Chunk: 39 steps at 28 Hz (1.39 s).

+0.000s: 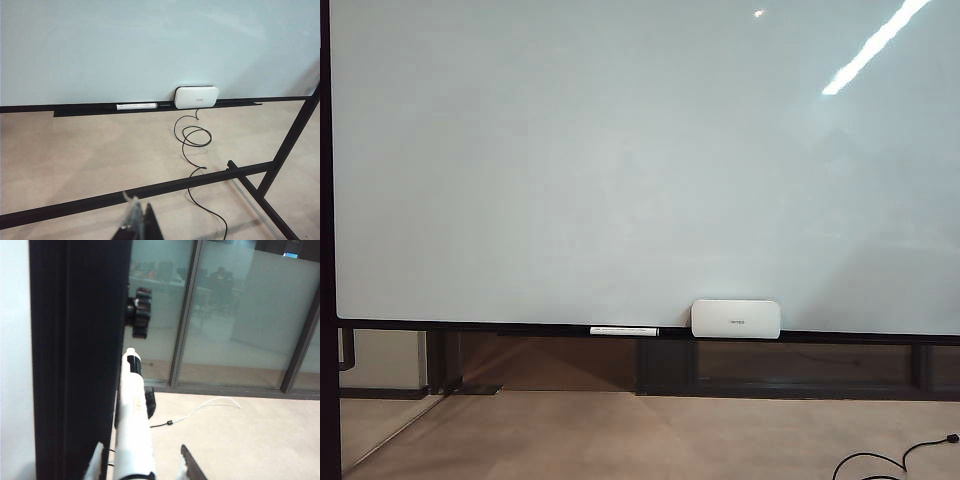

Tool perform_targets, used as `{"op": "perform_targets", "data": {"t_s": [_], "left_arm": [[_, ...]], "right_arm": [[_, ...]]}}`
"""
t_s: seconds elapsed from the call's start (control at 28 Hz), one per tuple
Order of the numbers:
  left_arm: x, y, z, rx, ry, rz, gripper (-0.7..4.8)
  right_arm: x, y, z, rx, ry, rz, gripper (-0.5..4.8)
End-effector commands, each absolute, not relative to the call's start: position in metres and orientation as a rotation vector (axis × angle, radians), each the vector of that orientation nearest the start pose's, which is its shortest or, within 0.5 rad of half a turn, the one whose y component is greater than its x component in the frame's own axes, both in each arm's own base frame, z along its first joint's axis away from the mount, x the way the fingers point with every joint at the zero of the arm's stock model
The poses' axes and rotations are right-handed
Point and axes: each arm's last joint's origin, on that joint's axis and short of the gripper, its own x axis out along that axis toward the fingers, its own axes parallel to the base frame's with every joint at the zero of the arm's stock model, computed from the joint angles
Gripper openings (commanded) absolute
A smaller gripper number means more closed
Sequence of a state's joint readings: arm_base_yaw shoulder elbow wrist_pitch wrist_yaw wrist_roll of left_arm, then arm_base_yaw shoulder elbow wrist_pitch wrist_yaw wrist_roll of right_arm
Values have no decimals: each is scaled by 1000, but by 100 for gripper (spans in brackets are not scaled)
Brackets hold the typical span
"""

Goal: Reach to the right to find the marker pen, pick it up, and write the number 15 on the whiteboard.

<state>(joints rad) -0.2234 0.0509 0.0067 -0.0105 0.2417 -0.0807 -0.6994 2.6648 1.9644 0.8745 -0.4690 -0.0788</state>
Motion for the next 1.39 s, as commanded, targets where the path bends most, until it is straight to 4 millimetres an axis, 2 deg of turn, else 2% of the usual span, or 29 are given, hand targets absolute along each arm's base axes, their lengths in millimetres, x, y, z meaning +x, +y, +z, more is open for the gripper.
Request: {"op": "perform_targets", "data": {"t_s": [0.04, 0.21, 0.29, 0.36, 0.46, 0.93, 1.04, 1.39], "left_arm": [[96, -28, 163, -82, 55, -449, -5], [96, -28, 163, -82, 53, -442, -6], [96, -28, 163, -82, 52, -442, -5], [96, -28, 163, -82, 52, -443, -5], [96, -28, 163, -82, 52, -443, -5], [96, -28, 163, -82, 53, -443, -5], [96, -28, 163, -85, 54, -443, -5], [96, -28, 163, -85, 53, -443, -5]], "right_arm": [[447, -359, 137, -198, -171, -240, 139], [447, -359, 137, -198, -172, -244, 44], [447, -359, 137, -198, -172, -244, 39], [447, -359, 137, -198, -172, -243, 41], [447, -358, 138, -202, -178, -239, 109], [446, -358, 139, -207, -186, -241, 109], [446, -358, 138, -205, -182, -240, 161], [446, -359, 138, -199, -177, -263, 157]]}}
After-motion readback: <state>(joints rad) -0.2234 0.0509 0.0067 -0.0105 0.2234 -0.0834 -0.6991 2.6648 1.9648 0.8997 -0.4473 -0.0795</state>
